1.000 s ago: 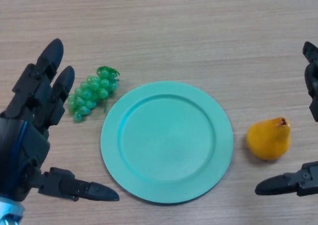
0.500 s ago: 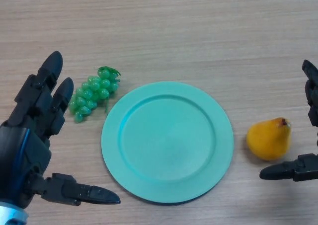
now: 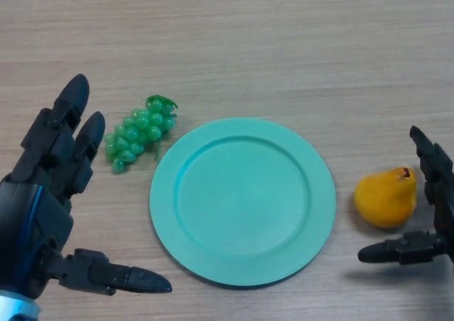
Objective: Pick up the yellow pear and place it on the plate
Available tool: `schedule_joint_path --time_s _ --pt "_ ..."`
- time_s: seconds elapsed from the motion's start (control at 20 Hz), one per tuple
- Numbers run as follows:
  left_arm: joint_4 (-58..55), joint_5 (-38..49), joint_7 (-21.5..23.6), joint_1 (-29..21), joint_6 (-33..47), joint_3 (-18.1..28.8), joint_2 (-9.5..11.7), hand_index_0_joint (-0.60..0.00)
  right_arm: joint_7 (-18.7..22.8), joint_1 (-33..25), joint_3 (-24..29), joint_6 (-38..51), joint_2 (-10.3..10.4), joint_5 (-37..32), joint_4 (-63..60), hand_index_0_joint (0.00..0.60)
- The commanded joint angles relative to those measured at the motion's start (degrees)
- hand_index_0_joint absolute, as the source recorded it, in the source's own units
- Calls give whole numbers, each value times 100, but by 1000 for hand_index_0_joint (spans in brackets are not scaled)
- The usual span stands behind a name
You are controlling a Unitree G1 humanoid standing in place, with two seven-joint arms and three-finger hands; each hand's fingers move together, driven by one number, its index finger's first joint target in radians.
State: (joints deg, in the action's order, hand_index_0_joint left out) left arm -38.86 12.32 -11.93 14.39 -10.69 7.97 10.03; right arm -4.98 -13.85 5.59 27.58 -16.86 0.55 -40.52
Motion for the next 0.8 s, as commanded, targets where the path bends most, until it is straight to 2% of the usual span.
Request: schedule_joint_path --time_s 0.05,0.1,0.15,0.2,0.25,0.3,0.45,0.55,0.65,0.7,0.8 --pt "-174 -73 137 -109 984 123 86 0 360 -370 101 1027 -245 44 -76 99" --pt "-155 -78 147 -110 998 109 86 0 463 -395 80 1043 -260 182 -172 250" --pt "-139 -88 156 -112 999 92 86 0 627 -420 58 1021 -288 380 -237 348" --pt "-77 -106 165 -119 1012 63 86 0 969 -436 29 960 -353 775 -292 500" --pt "-17 -114 153 -137 1014 76 86 0 1325 -413 14 895 -447 1211 -280 580" --pt "44 -115 153 -190 1023 140 86 0 1492 -378 9 800 -521 1495 -242 600" --pt "48 -219 136 -239 999 176 92 0 1126 -24 100 259 -515 1351 643 600" --pt "-47 -183 83 -305 850 233 120 0 881 252 136 -192 -439 1385 1588 600" --pt "-114 -147 52 -381 718 254 127 0 647 416 119 -644 -318 1458 2613 600" --pt "-123 -179 10 -394 688 209 127 0 208 541 -3 -1115 -128 1096 3402 600" --pt "-178 -340 18 -402 684 47 121 0 125 543 -310 -1504 152 1068 4111 600"
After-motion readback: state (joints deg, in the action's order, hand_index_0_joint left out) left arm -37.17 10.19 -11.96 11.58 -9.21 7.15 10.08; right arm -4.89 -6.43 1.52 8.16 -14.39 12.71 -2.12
